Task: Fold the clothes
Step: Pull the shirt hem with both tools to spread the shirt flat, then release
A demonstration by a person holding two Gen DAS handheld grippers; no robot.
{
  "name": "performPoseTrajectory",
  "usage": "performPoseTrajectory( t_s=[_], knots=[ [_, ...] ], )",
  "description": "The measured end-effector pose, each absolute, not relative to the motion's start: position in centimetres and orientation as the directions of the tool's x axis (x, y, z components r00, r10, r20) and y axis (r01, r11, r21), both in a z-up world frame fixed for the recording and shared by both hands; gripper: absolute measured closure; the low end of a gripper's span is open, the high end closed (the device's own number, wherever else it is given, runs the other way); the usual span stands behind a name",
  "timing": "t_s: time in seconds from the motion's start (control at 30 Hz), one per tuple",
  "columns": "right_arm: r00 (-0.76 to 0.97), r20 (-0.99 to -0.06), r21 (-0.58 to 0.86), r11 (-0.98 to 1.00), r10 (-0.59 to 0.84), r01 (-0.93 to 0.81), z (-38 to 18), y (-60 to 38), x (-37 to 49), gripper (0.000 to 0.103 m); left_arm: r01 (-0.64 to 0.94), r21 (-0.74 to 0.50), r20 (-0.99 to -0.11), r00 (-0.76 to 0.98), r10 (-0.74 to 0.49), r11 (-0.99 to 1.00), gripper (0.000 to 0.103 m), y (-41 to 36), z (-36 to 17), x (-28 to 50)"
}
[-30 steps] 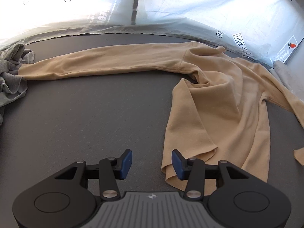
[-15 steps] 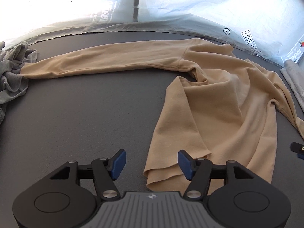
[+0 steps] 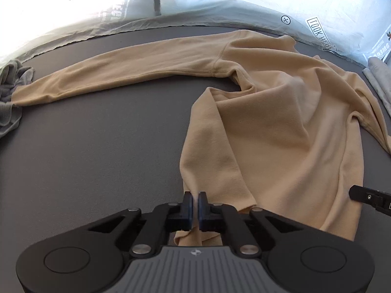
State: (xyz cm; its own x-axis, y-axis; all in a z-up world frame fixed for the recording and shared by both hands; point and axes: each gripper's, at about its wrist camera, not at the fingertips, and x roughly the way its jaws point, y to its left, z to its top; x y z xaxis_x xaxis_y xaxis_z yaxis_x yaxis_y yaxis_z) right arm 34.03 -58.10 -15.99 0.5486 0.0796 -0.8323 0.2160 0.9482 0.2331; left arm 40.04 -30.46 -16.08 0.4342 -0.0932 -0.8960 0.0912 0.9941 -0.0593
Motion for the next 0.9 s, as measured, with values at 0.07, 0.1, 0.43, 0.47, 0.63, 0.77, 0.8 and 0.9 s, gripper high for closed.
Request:
performPoseTrajectory(
  t_s=[0.07,0.1,0.43,0.47,0.63,0.77,0.8,0.9],
  knots=[
    [0.563,-0.825,0.228,0.945,0.059,0.235,-15.5,-58.9,33.0,0.098,0.039,-0.094,-0.901,0.421,-0.102,0.995,0.098,-29.6,-15.8,38.5],
    [0.569,-0.821,0.226,0.943,0.049,0.245,-15.2,-59.3,32.5,0.099,0.015,-0.108,-0.903,0.417,-0.104,0.994,0.098,-29.2,-15.6,37.6],
    [0.613,-0.788,0.225,0.953,0.055,0.205,-14.3,-62.8,23.7,0.099,-0.102,-0.238,-0.903,0.39,-0.181,0.966,0.098,-30.2,-15.1,26.5],
    [0.616,-0.786,0.22,0.955,0.054,0.197,-14.3,-63.3,22.9,0.099,-0.103,-0.237,-0.903,0.39,-0.18,0.966,0.098,-30.7,-15.2,25.7],
    [0.621,-0.782,0.198,0.963,0.042,0.185,-14.8,-64.6,20.6,0.099,-0.1,-0.241,-0.905,0.381,-0.186,0.965,0.098,-32.2,-15.5,22.9],
    [0.618,-0.786,0.171,0.967,0.019,0.187,-14.7,-65.1,19.2,0.099,-0.061,-0.237,-0.907,0.372,-0.199,0.97,0.098,-32.9,-15.3,22.0],
    [0.618,-0.786,0.16,0.969,0.01,0.187,-14.7,-65.1,18.8,0.099,-0.044,-0.23,-0.908,0.37,-0.198,0.972,0.098,-33.1,-15.2,21.9],
    [0.6,-0.8,0.139,0.968,-0.016,0.21,-15.1,-65.1,18.5,0.098,-0.007,-0.22,-0.906,0.373,-0.202,0.975,0.095,-33.1,-15.2,21.9]
  ],
)
